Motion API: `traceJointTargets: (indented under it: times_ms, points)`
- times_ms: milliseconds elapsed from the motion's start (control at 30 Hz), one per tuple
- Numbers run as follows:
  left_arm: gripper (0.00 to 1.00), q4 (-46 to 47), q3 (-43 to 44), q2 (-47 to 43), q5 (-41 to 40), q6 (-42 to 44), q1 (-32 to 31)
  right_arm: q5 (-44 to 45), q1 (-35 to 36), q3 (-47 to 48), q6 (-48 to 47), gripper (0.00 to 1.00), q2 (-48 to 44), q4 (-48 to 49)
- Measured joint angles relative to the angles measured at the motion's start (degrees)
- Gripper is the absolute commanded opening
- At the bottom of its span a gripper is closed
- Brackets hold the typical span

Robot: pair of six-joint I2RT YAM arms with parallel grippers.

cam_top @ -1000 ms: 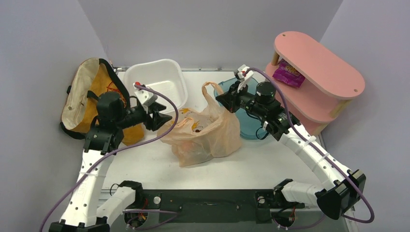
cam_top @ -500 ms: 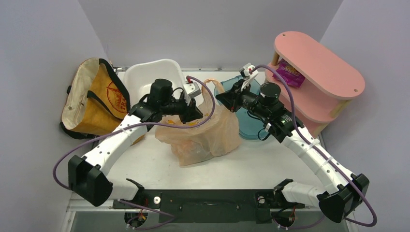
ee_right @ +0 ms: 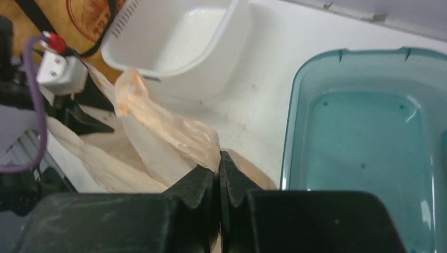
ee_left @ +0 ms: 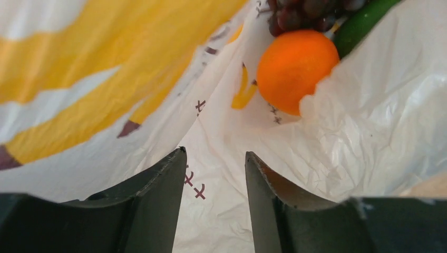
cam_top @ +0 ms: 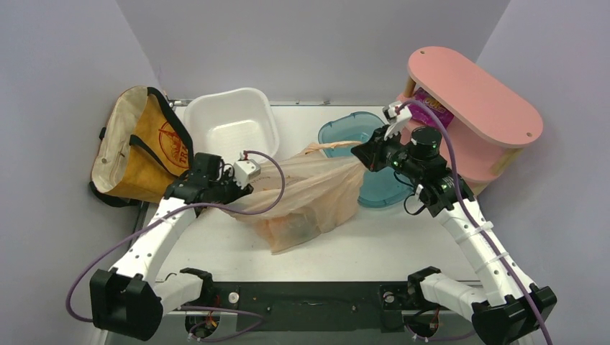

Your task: Untie the knot of the grocery bags and take out the mixed food

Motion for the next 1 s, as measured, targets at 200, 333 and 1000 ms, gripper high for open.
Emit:
traceJointTargets:
  times_ms: [200, 333, 1000]
  points:
    - [0.49, -3.10, 1.27, -5.90, 2.14, 6.43, 4.42, -4.24, -0.57, -0.13, -1.51, 0.00, 2.54, -5.27]
    - [0.49, -4.72, 9.70, -2.71, 3.34, 6.49, 4.87, -4.76, -0.63, 3.91, -1.33, 0.00, 6.10, -6.01]
    - [0.46, -6.58, 2.12, -9.03, 13.14, 13.77, -16.81, 5.16, 10.54, 15.19, -20.02, 0.82, 8.07, -18.34]
